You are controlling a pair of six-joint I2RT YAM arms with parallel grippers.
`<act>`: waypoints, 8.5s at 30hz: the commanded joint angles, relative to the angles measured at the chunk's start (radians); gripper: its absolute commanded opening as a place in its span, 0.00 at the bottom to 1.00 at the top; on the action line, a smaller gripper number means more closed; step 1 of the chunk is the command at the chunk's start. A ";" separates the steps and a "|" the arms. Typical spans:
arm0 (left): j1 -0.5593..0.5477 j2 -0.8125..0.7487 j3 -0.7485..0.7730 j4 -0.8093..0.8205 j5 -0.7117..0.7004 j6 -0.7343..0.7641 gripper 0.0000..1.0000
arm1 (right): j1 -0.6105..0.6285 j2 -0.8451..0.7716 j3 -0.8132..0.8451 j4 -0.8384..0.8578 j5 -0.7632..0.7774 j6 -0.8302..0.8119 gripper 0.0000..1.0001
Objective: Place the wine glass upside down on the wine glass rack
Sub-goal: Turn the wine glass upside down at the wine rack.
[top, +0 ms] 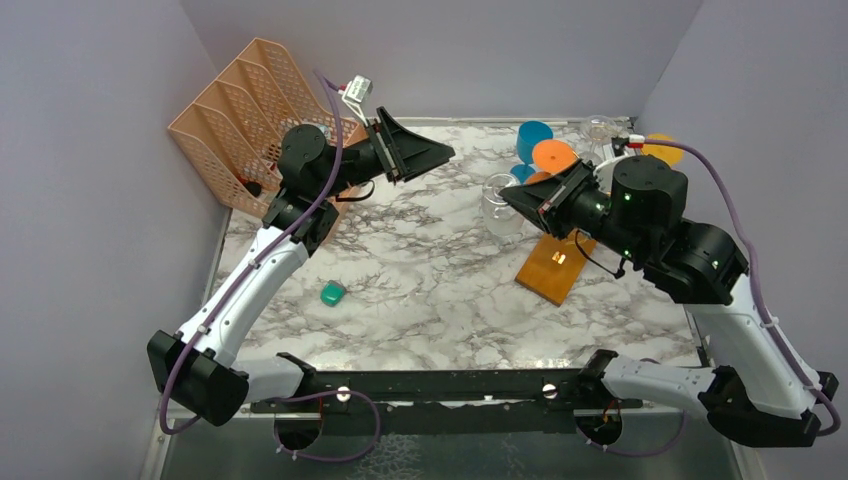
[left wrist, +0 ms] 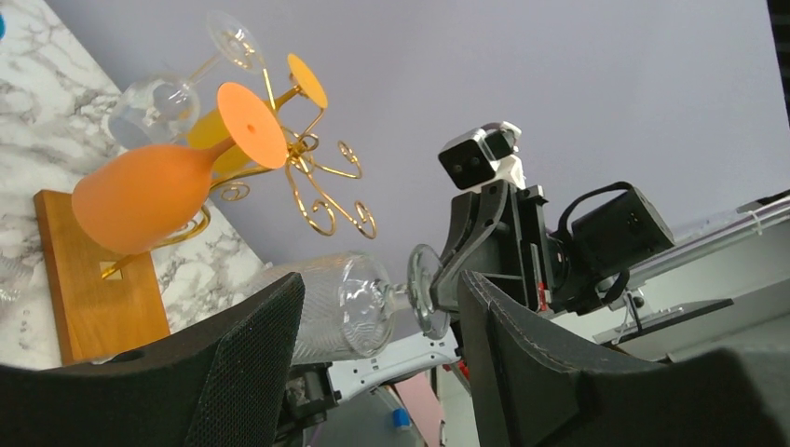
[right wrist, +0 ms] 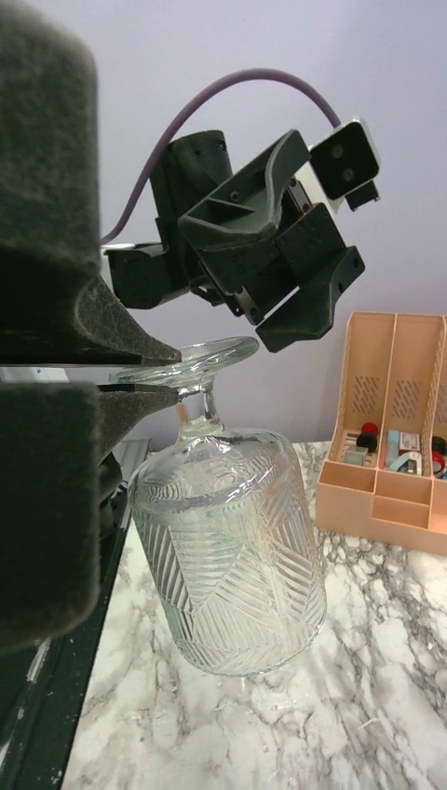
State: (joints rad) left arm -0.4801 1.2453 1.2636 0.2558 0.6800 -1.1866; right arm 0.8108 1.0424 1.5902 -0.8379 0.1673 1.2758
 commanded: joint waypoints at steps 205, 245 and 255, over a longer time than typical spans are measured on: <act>-0.178 0.124 0.070 -0.206 0.076 0.029 0.00 | 0.004 0.132 0.118 -0.135 -0.373 -1.551 0.75; -0.146 0.069 0.045 -0.201 0.152 0.038 0.00 | 0.004 0.173 0.045 -0.081 -0.318 -1.738 0.69; -0.146 0.073 0.047 -0.178 0.169 0.035 0.00 | 0.004 0.216 0.070 -0.128 -0.348 -1.735 0.70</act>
State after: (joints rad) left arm -0.6209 1.3743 1.2938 -0.0467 0.7815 -1.1423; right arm 0.8124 1.2293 1.6489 -0.8963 -0.1745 -0.4557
